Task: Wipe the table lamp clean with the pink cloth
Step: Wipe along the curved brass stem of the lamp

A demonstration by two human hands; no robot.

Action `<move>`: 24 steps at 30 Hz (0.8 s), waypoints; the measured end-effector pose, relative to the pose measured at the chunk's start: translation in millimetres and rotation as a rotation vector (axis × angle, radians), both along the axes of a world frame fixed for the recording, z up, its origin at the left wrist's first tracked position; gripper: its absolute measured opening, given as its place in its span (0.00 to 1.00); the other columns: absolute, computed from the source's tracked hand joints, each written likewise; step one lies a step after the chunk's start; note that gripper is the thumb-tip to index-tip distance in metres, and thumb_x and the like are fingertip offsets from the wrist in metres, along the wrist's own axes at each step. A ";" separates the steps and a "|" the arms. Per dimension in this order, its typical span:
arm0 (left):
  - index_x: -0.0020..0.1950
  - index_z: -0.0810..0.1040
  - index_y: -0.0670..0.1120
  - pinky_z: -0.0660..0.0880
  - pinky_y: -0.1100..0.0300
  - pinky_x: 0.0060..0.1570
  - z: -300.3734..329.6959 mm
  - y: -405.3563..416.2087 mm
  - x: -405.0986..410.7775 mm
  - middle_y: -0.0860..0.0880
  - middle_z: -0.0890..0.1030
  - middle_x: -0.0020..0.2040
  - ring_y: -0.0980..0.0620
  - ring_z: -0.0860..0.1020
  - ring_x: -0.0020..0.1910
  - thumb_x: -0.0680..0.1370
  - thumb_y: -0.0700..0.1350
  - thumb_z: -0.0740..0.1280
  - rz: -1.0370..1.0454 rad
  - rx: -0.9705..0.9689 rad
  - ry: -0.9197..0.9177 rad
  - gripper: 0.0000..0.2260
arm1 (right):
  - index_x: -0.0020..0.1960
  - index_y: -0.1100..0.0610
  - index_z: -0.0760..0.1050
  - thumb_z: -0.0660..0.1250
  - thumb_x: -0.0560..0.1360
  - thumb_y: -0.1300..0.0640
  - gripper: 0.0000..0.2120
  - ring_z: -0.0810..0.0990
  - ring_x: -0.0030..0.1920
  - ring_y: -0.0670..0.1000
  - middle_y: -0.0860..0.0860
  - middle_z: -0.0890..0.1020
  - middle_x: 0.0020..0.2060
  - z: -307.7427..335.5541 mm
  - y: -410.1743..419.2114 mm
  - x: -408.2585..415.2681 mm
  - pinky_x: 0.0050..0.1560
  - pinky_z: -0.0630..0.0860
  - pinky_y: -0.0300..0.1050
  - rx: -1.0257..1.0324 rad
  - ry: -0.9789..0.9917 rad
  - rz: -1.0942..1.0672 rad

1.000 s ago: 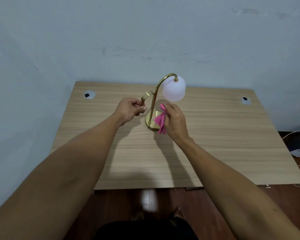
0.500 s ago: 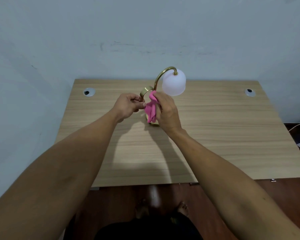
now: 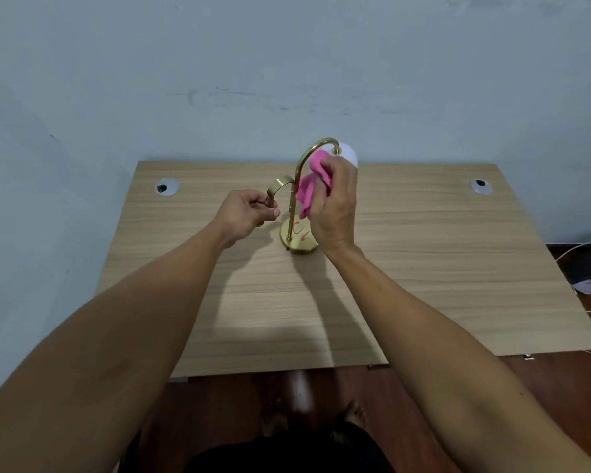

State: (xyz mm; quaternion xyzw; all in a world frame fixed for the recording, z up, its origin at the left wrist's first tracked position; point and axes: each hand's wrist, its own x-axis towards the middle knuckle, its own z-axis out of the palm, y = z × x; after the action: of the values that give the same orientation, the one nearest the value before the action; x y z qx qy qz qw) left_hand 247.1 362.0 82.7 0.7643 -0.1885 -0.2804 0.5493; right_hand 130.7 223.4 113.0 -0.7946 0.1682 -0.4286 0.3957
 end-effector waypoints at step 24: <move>0.45 0.84 0.43 0.75 0.60 0.46 5.2 -3.6 10.9 0.51 0.80 0.37 0.55 0.76 0.38 0.73 0.37 0.78 -0.084 0.122 -0.179 0.05 | 0.60 0.56 0.83 0.58 0.79 0.70 0.19 0.79 0.51 0.40 0.50 0.79 0.59 44.9 -36.3 42.6 0.54 0.70 0.22 0.376 0.169 -0.146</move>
State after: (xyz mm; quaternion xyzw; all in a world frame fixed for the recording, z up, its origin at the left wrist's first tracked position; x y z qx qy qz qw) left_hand 258.1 358.4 87.8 0.8097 -0.2512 -0.2446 0.4705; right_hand 173.4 187.2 158.0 -0.7258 0.3347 -0.3489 0.4894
